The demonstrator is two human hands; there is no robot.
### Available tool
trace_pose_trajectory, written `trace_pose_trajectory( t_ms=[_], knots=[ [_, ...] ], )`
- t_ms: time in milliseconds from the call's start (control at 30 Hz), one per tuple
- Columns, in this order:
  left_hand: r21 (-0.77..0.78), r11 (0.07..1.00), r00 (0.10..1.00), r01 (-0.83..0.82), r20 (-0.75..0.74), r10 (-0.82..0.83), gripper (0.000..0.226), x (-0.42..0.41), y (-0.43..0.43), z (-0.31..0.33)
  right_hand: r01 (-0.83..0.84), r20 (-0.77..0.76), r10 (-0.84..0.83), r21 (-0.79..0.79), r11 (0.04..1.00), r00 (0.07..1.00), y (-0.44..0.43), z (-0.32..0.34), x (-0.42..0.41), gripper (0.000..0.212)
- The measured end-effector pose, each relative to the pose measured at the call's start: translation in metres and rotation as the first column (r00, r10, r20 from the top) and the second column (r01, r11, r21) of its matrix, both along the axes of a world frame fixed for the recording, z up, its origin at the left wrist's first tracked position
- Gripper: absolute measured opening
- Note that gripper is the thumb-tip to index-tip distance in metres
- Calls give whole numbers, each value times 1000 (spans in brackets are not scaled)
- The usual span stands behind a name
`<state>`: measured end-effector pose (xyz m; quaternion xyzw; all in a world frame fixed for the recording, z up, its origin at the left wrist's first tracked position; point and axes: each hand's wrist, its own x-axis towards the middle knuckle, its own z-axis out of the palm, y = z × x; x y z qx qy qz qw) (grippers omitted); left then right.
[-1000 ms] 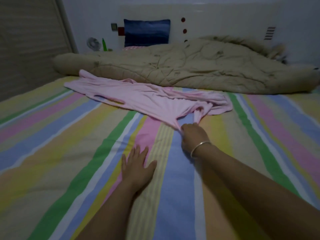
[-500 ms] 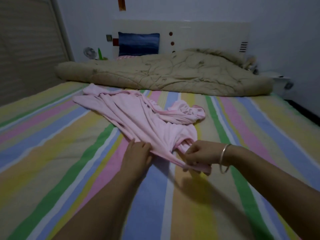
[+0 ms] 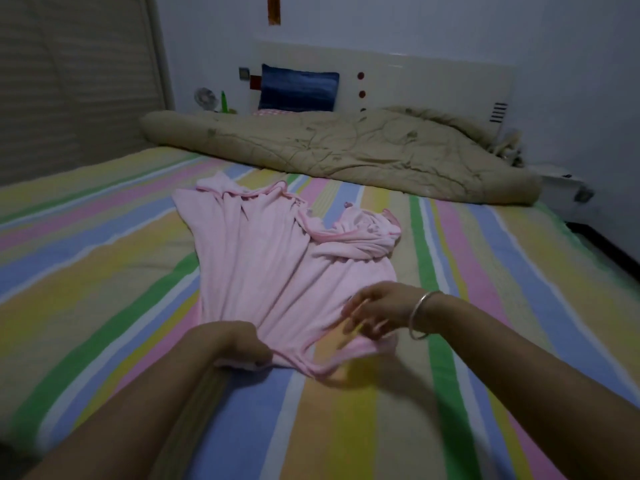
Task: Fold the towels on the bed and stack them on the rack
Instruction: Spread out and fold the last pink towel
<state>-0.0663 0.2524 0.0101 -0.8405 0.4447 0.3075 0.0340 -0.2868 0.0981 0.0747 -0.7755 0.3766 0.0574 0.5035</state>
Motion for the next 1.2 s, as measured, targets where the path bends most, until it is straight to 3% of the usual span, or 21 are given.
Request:
trace_pose_trajectory(
  t_ms=[33, 100, 133, 267, 333, 433, 500, 567, 633, 667, 733, 800, 833, 900, 933, 1000, 1033, 1100, 1133, 1200],
  knots=[
    [-11, 1000, 999, -25, 26, 25, 34, -3, 12, 0, 117, 43, -111, -158, 980, 993, -7, -9, -3, 24],
    [-27, 998, 996, -65, 62, 66, 39, -4, 36, -2, 327, 89, -324, -457, 827, 942, -25, -29, -9, 32],
    [-27, 996, 993, -85, 77, 87, 45, -3, 47, -3, 420, 113, -420, -481, 770, 900, -30, -36, -10, 36],
    [-12, 991, 967, -131, 218, 130, 60, 1, 83, -13, 605, 77, -603, -197, 772, 794, -40, -59, 3, 39],
    [-23, 994, 950, -111, 293, 112, 58, -1, 87, -14, 662, 71, -660, 4, 750, 748, -51, -72, 19, 39],
    [-129, 991, 937, -40, 338, 82, 45, -17, 75, -3, 662, 108, -681, 167, 730, 724, -63, -88, 34, 48],
    [-280, 960, 969, -24, 228, 91, 45, -35, 60, 7, 665, 144, -678, 133, 735, 721, -57, -80, 32, 32],
    [-388, 919, 993, 69, 111, -28, 78, -58, 40, 12, 709, 280, -678, -10, 706, 679, -55, -67, 13, 33],
    [-366, 907, 976, 206, 144, -164, 105, -84, 22, 7, 792, 502, -643, -155, 591, 578, -50, -45, -28, 35],
    [-333, 909, 962, 250, 197, -192, 104, -98, 16, 1, 826, 582, -614, -199, 528, 533, -45, -32, -51, 31],
    [-333, 889, 929, 314, 300, -215, 80, -123, 5, -8, 874, 684, -567, -232, 427, 459, -32, -5, -94, 28],
    [-356, 859, 910, 368, 330, -252, 44, -141, -3, -3, 838, 688, -532, -213, 502, 493, -12, 19, -130, 21],
    [-304, 874, 903, 379, 327, -279, 31, -144, -5, 5, 750, 631, -494, -222, 623, 598, 0, 24, -144, 19],
    [-21, 922, 883, 388, 296, -365, 20, -135, -8, 25, 378, 415, -289, -151, 913, 863, 25, 24, -161, 41],
    [164, 909, 871, 382, 266, -414, 13, -128, -7, 35, 194, 305, -181, -13, 981, 935, 33, 22, -169, 52],
    [437, 842, 885, 315, 185, -427, 6, -114, -1, 53, -76, 172, 25, 292, 953, 985, 45, 20, -174, 48],
    [475, 838, 916, 269, 144, -375, 6, -109, 1, 60, -146, 131, 103, 370, 918, 986, 45, 18, -173, 45],
    [453, 862, 971, 225, -27, -239, 32, -106, 3, 69, -137, 44, 130, 316, 939, 991, 33, 11, -164, 40],
    [415, 883, 974, 221, -146, -175, 50, -106, 0, 73, -48, 40, 40, 214, 976, 998, 23, 5, -157, 31],
    [263, 950, 950, 169, -301, -86, 63, -106, -11, 77, 236, 99, -241, 60, 970, 965, -10, -20, -141, 17]
  ],
)
